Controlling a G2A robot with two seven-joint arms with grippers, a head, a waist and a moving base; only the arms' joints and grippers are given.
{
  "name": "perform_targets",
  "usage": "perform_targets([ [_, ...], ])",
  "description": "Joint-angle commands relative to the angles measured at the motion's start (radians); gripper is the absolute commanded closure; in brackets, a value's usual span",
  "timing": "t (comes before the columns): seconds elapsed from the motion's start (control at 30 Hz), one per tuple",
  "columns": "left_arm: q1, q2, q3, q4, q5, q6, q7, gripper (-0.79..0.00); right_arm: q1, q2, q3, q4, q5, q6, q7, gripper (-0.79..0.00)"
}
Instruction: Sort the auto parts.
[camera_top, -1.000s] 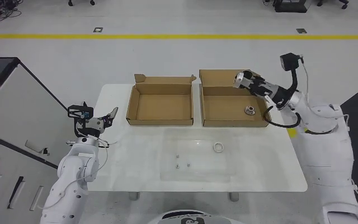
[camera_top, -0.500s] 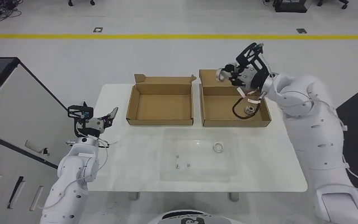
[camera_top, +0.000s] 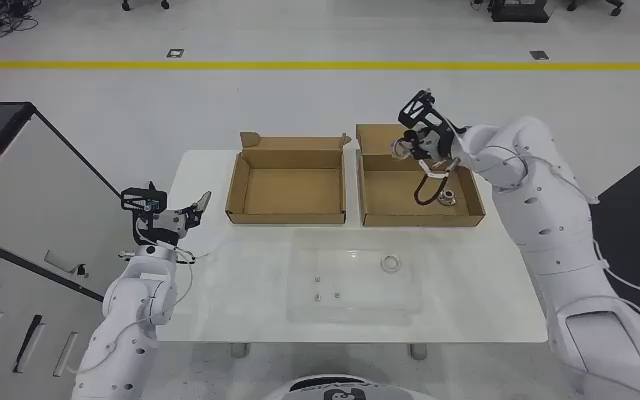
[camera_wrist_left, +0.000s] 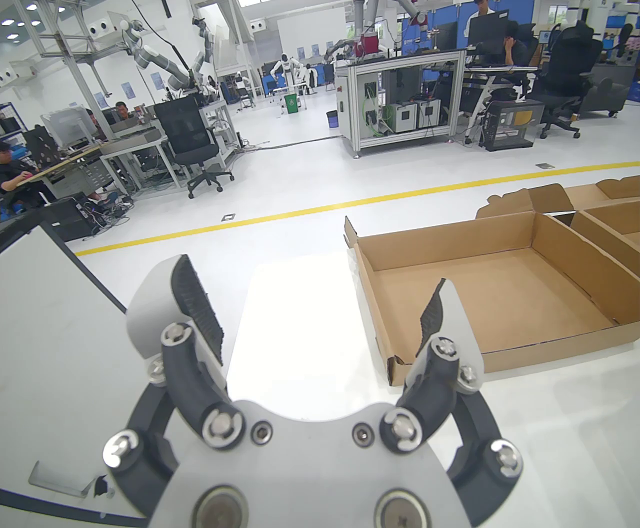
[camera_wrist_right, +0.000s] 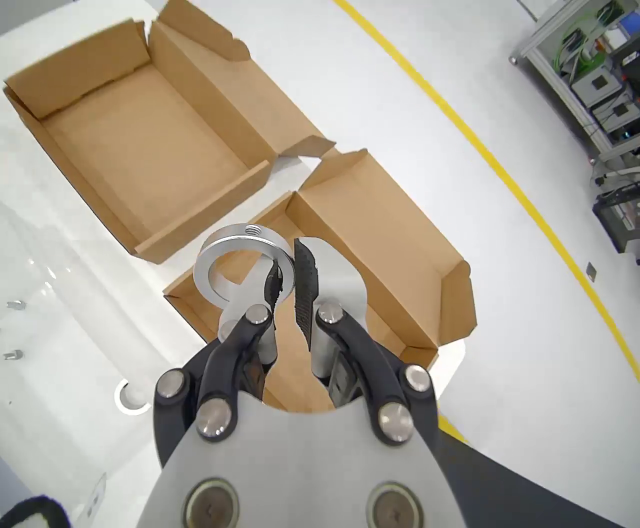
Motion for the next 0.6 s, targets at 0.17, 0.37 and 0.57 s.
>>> perform_targets([
  [0.17, 0.0, 0.0, 0.0, 0.0, 0.0, 0.0, 0.0, -0.785, 0.062, -0.017, -0.078, 0.122, 0.008, 0.015, 0.063, 0.0],
  [0.37, 0.0, 0.0, 0.0, 0.0, 0.0, 0.0, 0.0, -0.785, 0.105, -0.035, -0.145, 0.223, -0.026, 0.032, 0.056, 0.0],
  [0.57, 0.0, 0.0, 0.0, 0.0, 0.0, 0.0, 0.0, -0.785, 0.13, -0.05, -0.189, 0.298, -0.046, 0.043, 0.015, 0.0],
])
